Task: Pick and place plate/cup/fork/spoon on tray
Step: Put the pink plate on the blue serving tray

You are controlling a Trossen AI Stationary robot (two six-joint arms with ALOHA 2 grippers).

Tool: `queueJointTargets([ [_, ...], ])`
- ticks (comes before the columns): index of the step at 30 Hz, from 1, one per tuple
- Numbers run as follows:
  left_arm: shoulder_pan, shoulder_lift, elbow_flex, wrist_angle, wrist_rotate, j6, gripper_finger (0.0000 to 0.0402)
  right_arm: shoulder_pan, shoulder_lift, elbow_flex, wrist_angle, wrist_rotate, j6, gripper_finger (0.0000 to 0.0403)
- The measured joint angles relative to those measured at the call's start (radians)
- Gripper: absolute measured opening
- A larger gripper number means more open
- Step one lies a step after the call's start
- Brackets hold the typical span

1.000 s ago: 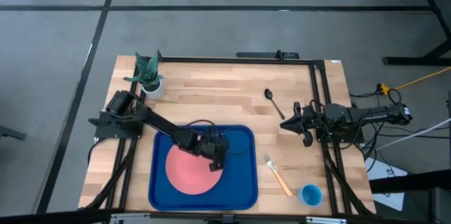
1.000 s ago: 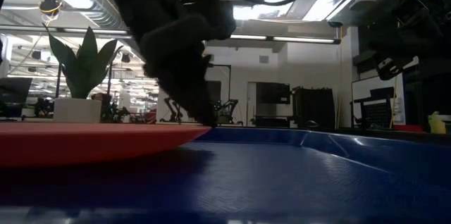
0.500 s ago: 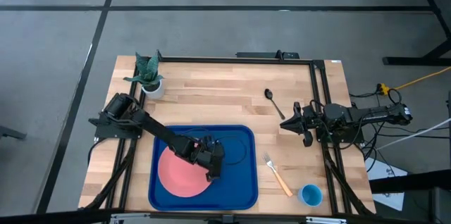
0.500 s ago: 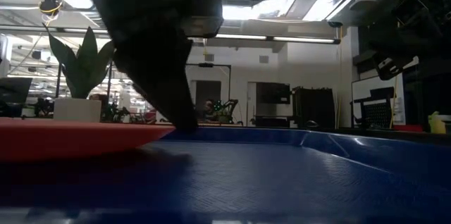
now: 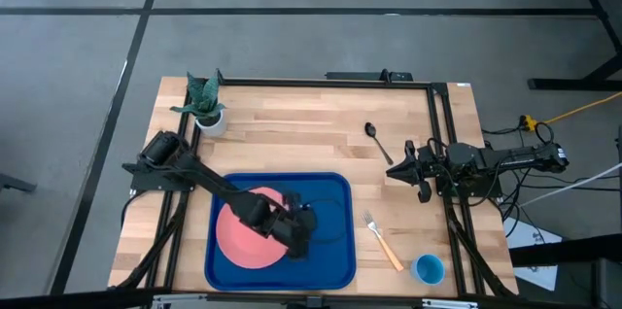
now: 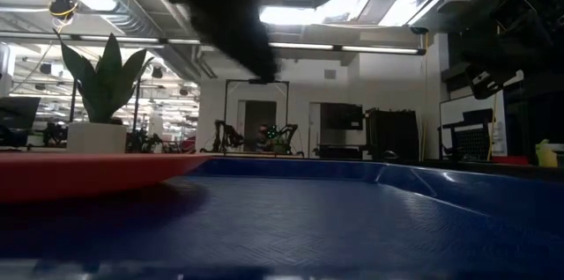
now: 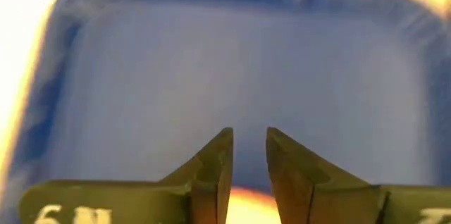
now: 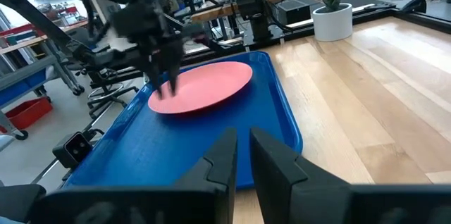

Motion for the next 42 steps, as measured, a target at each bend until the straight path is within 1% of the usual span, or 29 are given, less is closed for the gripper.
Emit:
queueJointTargets([
  [1, -0.002, 0.0, 0.02, -0.097, -0.02, -0.013, 0.0079, 0.0, 0.0, 0.0, 0.0, 0.0, 0.0, 0.0045],
  [3, -0.01, 0.0, 0.055, -0.311, -0.058, -0.09, 0.0079, 0.0, 0.0, 0.0, 0.0, 0.0, 0.001, 0.0045],
  [6, -0.024, 0.0, 0.087, -0.598, -0.063, -0.318, 0.0079, 0.0, 0.0, 0.0, 0.0, 0.0, 0.002, 0.0045],
  [9, -0.062, 0.0, 0.11, -0.789, -0.057, -0.548, 0.0079, 0.0, 0.0, 0.0, 0.0, 0.0, 0.002, 0.0045],
  [11, -0.099, 0.0, 0.111, -0.887, -0.055, -0.645, 0.0079, 0.0, 0.0, 0.0, 0.0, 0.0, 0.002, 0.0045],
  [13, -0.132, -0.001, 0.094, -0.942, -0.019, -0.715, 0.0077, 0.0, 0.0, 0.0, 0.0, 0.0, 0.002, 0.0045],
  [15, -0.157, -0.001, 0.065, -0.948, 0.021, -0.766, 0.0069, 0.0, 0.0, 0.0, 0.0, 0.0, 0.002, 0.0045],
  [18, -0.182, -0.018, -0.002, -0.947, 0.039, -0.82, 0.0048, 0.0, 0.0, 0.0, 0.0, 0.0, 0.002, 0.0045],
  [21, -0.184, -0.074, -0.094, -0.937, 0.097, -0.848, 0.0022, 0.0, 0.0, 0.0, 0.0, 0.0, 0.002, 0.0045],
  [23, -0.176, -0.134, -0.162, -0.91, 0.101, -0.87, 0.0007, 0.0, 0.0, 0.0, 0.0, 0.0, 0.011, 0.0045],
  [29, -0.147, -0.339, -0.408, -0.684, 0.081, -0.896, 0.0003, 0.0, 0.0, 0.0, 0.0, 0.002, 0.028, 0.0045],
  [33, -0.123, -0.407, -0.549, -0.535, 0.091, -0.928, 0.0002, 0.0, 0.0, 0.0, 0.0, 0.001, 0.027, 0.0045],
  [36, -0.112, -0.412, -0.584, -0.475, 0.101, -0.941, 0.0001, 0.0, 0.0, 0.0, 0.0, 0.001, 0.027, 0.0045],
  [42, -0.11, -0.407, -0.586, -0.452, 0.103, -0.941, 0.0001, 0.0, 0.0, 0.0, 0.0, 0.0, 0.023, 0.0045],
])
